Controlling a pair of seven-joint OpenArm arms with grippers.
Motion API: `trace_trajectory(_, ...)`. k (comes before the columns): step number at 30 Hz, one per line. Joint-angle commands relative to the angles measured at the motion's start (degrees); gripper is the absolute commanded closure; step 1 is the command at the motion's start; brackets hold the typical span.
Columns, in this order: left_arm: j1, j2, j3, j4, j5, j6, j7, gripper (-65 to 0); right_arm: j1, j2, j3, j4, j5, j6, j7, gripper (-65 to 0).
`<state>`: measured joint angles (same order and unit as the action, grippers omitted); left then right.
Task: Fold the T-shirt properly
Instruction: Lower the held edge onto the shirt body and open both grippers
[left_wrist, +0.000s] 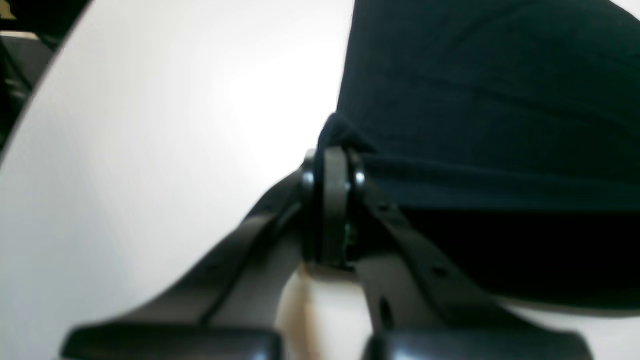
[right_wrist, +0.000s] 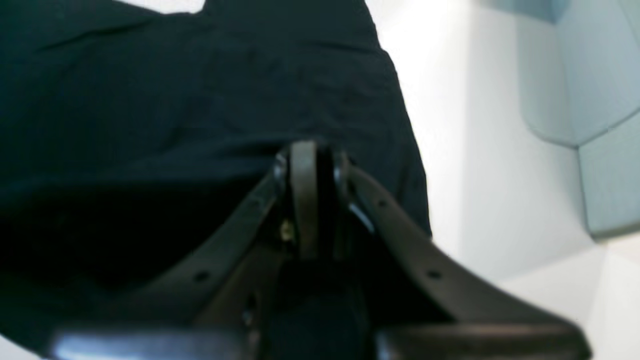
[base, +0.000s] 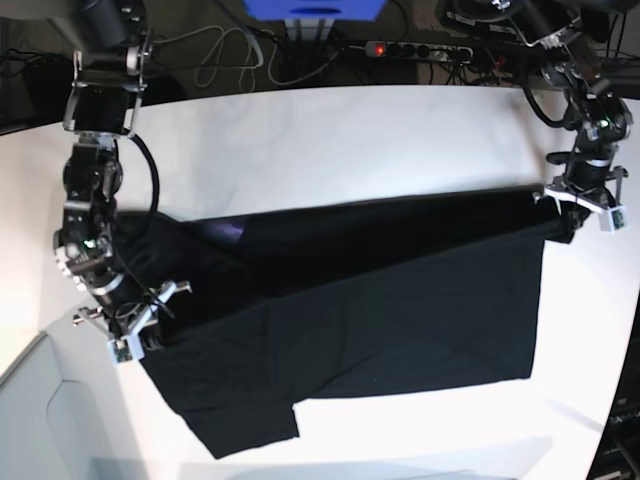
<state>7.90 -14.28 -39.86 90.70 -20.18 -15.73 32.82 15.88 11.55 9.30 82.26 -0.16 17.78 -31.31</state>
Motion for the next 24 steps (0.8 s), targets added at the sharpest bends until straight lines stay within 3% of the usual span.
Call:
trace_trajectory(1, -0.4, -1.1, -0.3, 0.2, -0.3, 0.0, -1.4, 0.0, 1.7, 0.6, 0.2, 0.6, 0.4, 0.3, 1.4, -0.1)
trace_trajectory(11, -4.7, -1.1, -0.2, -4.5, -0.3, 0.0, -1.4, 0.0, 1.5, 1.0, 0.5, -0.4, 0.4, 0.3, 1.4, -0.1)
trace_trajectory(18, -5.7, -2.5, 6.5, -4.4, -0.3, 0.0, -1.7, 0.0, 1.7, 2.3, 0.8, -0.4, 0.4, 0.1, 1.6, -0.1)
trace_trajectory(24, -7.7, -2.4, 6.9, -4.4, -0.3, 0.0, -1.6, 0.0, 0.8, 2.9, 0.8, -0.4, 0.4, 0.0, 6.1, -0.1)
